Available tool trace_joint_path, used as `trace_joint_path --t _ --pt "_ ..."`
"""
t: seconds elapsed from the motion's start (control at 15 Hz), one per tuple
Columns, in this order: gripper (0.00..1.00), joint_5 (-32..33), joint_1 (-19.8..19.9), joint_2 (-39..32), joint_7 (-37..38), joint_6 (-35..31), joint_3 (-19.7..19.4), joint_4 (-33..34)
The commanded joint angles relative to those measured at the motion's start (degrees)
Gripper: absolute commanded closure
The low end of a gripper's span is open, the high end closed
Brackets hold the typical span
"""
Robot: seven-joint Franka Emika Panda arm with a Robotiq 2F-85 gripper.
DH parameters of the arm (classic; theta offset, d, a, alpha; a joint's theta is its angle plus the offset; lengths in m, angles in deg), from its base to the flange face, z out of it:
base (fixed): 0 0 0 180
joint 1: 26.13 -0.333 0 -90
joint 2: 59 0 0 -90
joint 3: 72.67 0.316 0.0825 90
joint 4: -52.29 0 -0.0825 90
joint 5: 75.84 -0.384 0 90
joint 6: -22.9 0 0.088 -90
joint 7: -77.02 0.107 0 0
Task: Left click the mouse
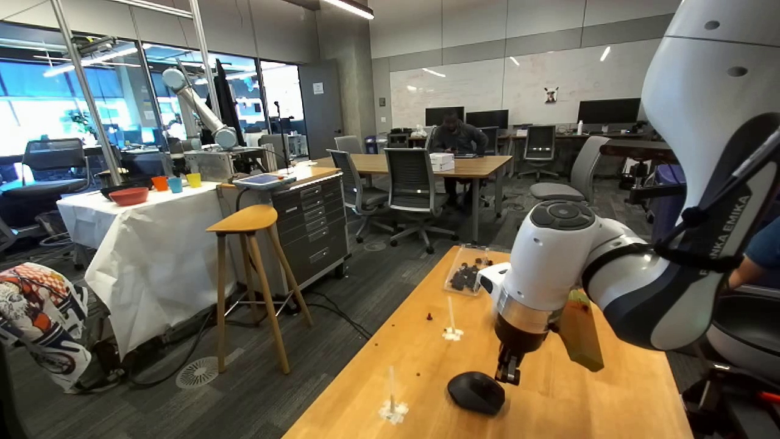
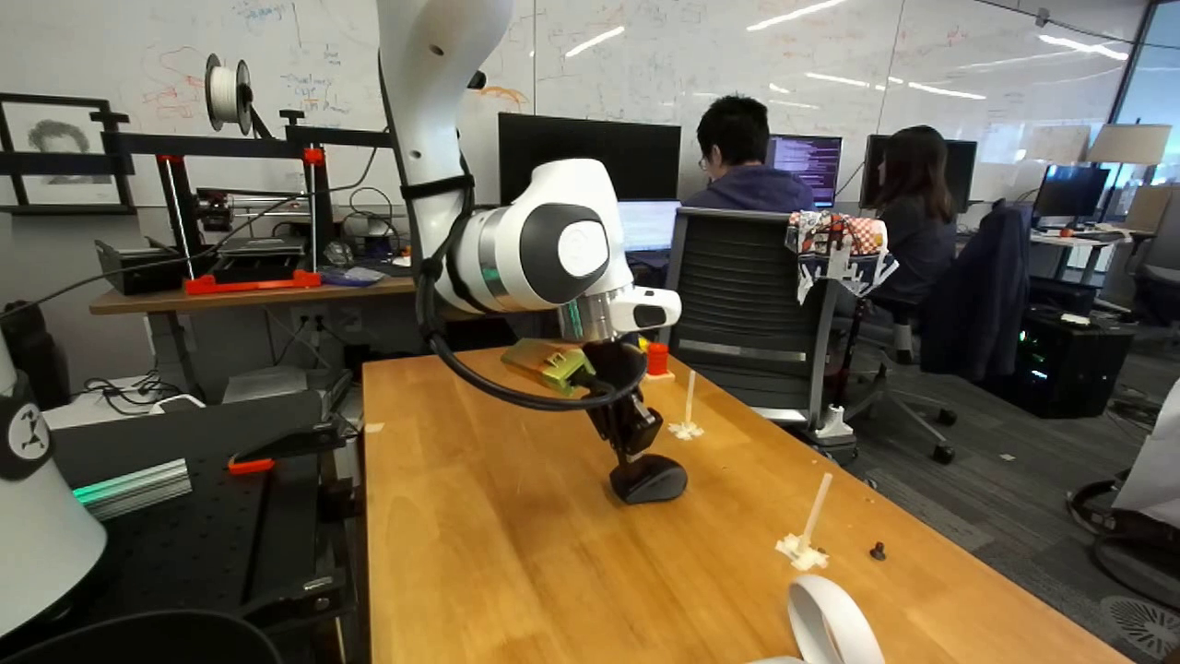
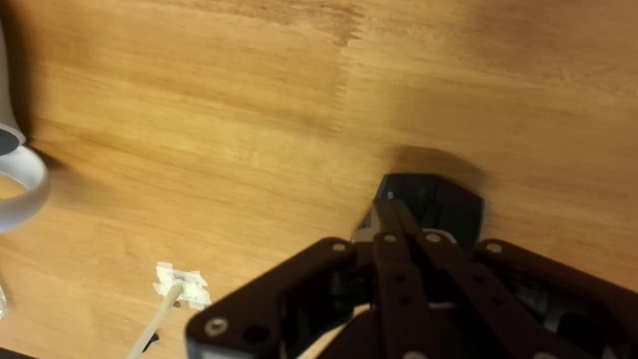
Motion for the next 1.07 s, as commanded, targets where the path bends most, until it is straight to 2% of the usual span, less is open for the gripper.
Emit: trace_joint_path --t 0.0,0.73,1.0 --pt "0.97 0.55 -3.36 -2.49 1.95 -2.8 -2.78 0.5" --pt "0.96 -0.09 -5.84 -4.96 2.44 -5.01 -4.63 0.33" --pt "0.97 -0.07 -3.72 -1.9 1.22 -4.85 -2.6 -1.27"
